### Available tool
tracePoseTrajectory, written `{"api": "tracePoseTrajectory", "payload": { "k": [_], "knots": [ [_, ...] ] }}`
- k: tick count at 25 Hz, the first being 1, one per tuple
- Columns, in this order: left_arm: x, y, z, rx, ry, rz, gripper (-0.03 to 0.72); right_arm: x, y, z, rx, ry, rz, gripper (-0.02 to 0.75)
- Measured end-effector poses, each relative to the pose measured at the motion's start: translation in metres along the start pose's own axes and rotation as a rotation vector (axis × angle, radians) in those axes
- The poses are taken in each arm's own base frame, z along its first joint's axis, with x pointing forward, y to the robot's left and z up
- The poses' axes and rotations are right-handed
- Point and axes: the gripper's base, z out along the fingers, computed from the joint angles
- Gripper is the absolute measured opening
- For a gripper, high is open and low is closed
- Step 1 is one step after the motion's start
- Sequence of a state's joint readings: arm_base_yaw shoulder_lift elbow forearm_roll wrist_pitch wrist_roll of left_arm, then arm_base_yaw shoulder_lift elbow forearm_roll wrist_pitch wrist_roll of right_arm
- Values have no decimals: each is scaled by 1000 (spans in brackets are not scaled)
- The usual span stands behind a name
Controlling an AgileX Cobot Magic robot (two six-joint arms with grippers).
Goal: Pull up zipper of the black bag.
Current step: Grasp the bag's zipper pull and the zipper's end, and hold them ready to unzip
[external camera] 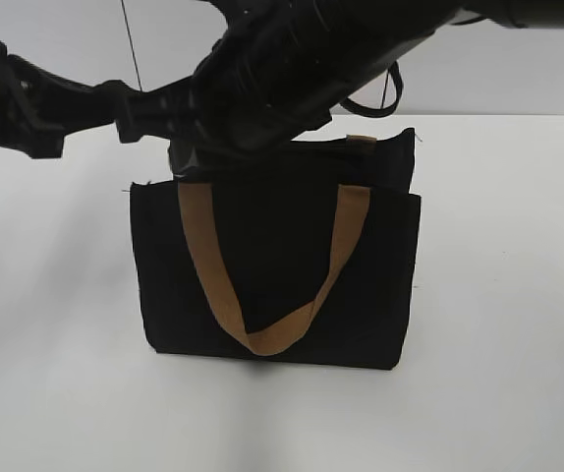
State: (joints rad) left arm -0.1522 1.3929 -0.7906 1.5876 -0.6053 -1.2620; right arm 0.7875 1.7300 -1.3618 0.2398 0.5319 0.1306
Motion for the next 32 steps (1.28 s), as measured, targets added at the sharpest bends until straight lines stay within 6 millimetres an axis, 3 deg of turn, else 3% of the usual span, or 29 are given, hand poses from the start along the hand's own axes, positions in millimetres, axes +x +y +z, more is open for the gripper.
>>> {"api": "tracePoseTrajectory", "payload": {
  "k": [8,15,23,32],
  "knots": [
    [10,-2,0,-1,91,-180,21,-2,4,-14,-18,-5,-18,-10],
    [24,1,0,-68,133,-209,20,0,4,-17,-19,21,-30,-10],
    [25,4,-1,-105,138,-207,20,-6,4,-17,-22,-45,-34,-10],
    [20,8,-7,-173,122,-191,20,-3,-28,-6,53,59,-14,-10]
  ]
}}
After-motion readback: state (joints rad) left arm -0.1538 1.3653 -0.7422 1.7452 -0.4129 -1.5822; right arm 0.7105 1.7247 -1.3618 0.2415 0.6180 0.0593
